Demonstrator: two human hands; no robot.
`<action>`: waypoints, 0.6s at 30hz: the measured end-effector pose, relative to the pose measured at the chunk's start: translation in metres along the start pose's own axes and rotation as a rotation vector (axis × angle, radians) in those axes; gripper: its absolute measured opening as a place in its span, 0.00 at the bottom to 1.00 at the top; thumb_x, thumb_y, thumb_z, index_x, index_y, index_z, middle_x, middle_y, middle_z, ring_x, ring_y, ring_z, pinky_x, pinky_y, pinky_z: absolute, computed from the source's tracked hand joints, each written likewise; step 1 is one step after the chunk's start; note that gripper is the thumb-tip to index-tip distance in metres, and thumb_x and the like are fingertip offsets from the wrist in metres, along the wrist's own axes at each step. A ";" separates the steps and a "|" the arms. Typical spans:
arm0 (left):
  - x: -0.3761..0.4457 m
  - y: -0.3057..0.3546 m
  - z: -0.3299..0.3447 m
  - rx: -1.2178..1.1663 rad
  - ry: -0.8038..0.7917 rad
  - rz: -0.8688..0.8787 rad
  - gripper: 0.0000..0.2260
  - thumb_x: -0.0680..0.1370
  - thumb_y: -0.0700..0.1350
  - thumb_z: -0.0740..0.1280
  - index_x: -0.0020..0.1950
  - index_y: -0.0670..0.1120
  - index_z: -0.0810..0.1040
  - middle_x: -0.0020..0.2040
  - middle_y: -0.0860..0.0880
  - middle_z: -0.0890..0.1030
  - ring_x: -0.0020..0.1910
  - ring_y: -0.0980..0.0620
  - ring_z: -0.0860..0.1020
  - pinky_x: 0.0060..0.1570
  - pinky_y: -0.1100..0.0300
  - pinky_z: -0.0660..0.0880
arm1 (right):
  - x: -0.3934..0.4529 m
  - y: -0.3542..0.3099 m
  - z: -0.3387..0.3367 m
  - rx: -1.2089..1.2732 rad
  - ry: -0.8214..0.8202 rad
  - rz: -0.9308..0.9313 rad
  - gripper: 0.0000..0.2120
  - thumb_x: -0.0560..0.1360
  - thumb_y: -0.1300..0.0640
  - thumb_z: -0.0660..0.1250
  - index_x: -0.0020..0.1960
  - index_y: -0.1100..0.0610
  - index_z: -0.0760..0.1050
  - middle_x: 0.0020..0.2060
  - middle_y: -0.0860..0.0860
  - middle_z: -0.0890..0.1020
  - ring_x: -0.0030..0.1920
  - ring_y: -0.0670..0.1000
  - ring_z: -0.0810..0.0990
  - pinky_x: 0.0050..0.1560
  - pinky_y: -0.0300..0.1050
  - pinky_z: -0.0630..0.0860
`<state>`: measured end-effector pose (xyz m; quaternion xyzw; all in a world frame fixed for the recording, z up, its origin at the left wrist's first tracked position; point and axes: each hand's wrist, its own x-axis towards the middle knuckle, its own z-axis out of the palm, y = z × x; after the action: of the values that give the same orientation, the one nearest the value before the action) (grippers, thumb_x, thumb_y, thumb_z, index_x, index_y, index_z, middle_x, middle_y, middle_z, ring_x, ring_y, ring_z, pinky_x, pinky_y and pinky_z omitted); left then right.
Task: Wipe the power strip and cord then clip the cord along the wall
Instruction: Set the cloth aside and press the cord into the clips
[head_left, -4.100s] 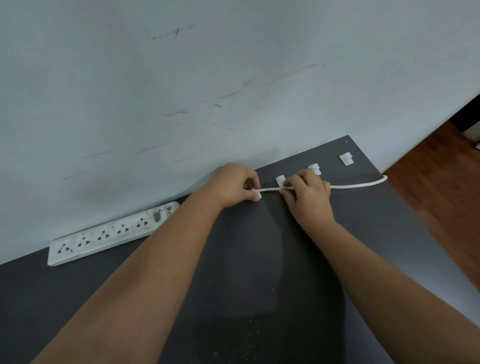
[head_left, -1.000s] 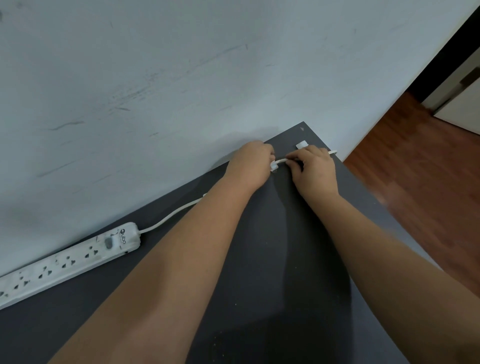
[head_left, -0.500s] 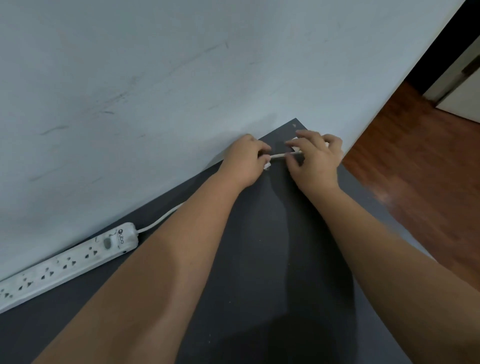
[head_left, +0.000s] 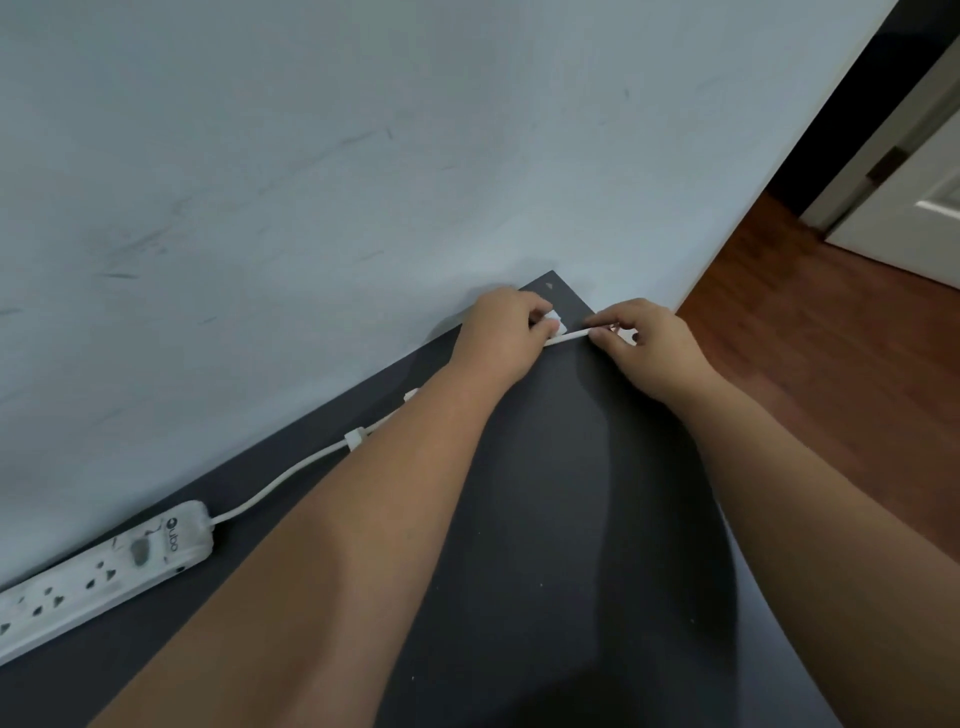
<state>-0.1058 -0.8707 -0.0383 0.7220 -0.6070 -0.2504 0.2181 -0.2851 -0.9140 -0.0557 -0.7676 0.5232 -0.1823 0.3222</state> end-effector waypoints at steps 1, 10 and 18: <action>0.001 0.000 0.000 0.019 -0.005 0.007 0.07 0.77 0.48 0.65 0.47 0.51 0.84 0.44 0.52 0.83 0.45 0.52 0.79 0.48 0.51 0.77 | 0.000 0.003 0.004 0.003 0.027 -0.015 0.08 0.76 0.54 0.66 0.53 0.48 0.81 0.52 0.49 0.80 0.54 0.51 0.76 0.53 0.41 0.68; 0.002 0.001 0.018 0.304 0.120 0.110 0.12 0.82 0.42 0.56 0.54 0.39 0.77 0.54 0.42 0.77 0.52 0.41 0.71 0.51 0.52 0.66 | 0.008 0.004 0.020 -0.096 0.162 -0.020 0.09 0.77 0.50 0.64 0.54 0.44 0.80 0.50 0.48 0.79 0.54 0.55 0.70 0.57 0.48 0.67; 0.005 -0.001 0.012 0.375 0.143 0.101 0.12 0.81 0.46 0.57 0.56 0.46 0.78 0.55 0.48 0.76 0.55 0.44 0.73 0.54 0.54 0.65 | 0.019 -0.007 0.029 -0.190 0.268 0.052 0.10 0.77 0.47 0.64 0.53 0.45 0.81 0.49 0.49 0.81 0.55 0.57 0.69 0.52 0.48 0.63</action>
<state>-0.1121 -0.8757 -0.0491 0.7346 -0.6613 -0.0700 0.1345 -0.2551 -0.9208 -0.0735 -0.7498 0.5959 -0.2244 0.1801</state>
